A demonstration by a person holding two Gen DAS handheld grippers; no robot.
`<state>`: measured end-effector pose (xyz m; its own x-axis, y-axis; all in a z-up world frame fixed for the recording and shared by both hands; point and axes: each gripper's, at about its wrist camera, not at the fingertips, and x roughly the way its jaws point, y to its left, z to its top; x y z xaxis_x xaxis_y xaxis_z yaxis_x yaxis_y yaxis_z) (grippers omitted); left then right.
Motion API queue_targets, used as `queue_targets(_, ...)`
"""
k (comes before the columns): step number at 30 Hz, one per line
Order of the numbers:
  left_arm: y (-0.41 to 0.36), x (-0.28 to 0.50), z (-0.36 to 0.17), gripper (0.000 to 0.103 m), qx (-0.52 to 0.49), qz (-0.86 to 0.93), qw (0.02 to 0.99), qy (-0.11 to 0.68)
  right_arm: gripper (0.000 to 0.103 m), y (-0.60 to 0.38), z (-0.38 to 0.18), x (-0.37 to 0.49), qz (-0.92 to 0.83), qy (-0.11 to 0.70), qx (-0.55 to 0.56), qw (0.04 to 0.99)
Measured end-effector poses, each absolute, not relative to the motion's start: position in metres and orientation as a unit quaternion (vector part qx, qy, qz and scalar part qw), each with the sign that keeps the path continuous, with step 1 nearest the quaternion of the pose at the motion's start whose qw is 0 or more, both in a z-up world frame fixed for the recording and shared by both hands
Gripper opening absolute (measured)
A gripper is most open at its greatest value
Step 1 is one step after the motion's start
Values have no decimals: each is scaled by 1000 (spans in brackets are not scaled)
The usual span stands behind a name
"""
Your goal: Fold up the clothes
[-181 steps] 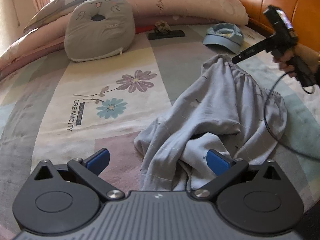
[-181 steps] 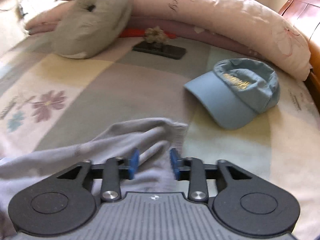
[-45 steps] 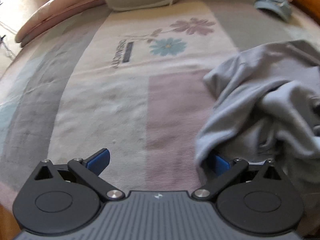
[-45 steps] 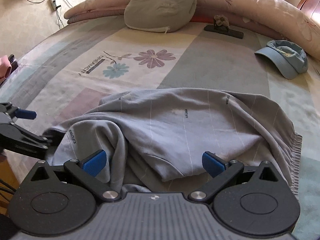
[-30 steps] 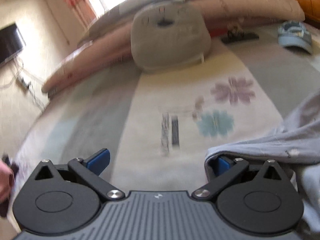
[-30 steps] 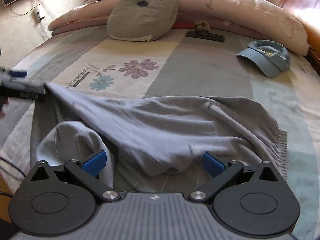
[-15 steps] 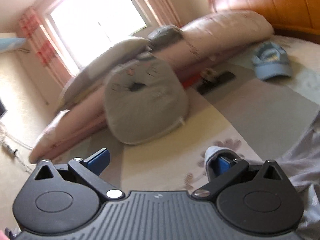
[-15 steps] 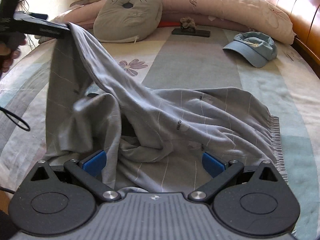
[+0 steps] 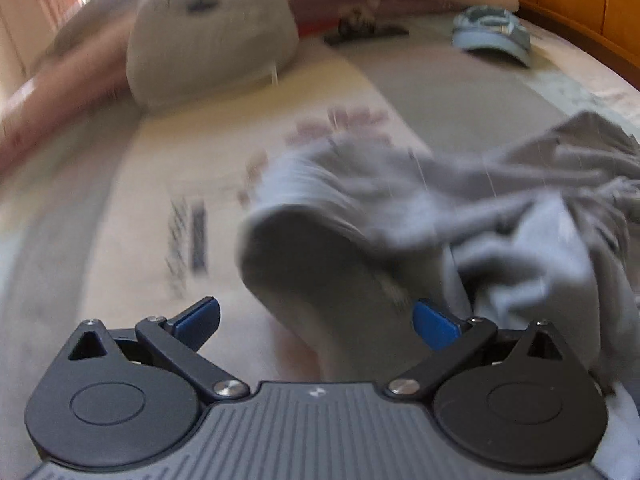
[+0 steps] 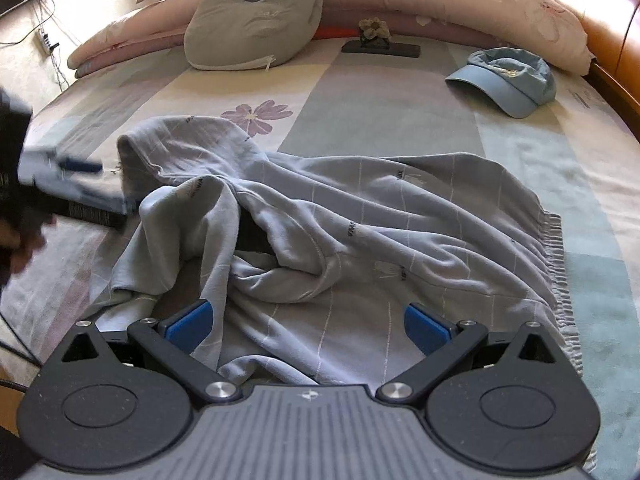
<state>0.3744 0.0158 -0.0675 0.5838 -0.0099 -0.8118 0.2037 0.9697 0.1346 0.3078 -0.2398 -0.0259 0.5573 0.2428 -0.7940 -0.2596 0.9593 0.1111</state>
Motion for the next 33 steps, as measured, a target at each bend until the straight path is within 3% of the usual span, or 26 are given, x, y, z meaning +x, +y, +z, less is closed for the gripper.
queue_targets(5, 33, 369, -81, 103, 37, -67, 884, 461, 103, -239, -29, 309, 148, 452, -11, 880)
queue_targets(17, 33, 373, -87, 103, 36, -75, 893, 443, 103, -246, -36, 304, 158, 456, 6, 876)
queue_targets(25, 32, 347, -62, 101, 1, -127, 877, 464, 103, -255, -34, 298, 168, 448, 21, 878)
queue_targets(33, 36, 340, -72, 101, -6, -112, 865, 489, 103, -258, -34, 302, 179, 445, 33, 877)
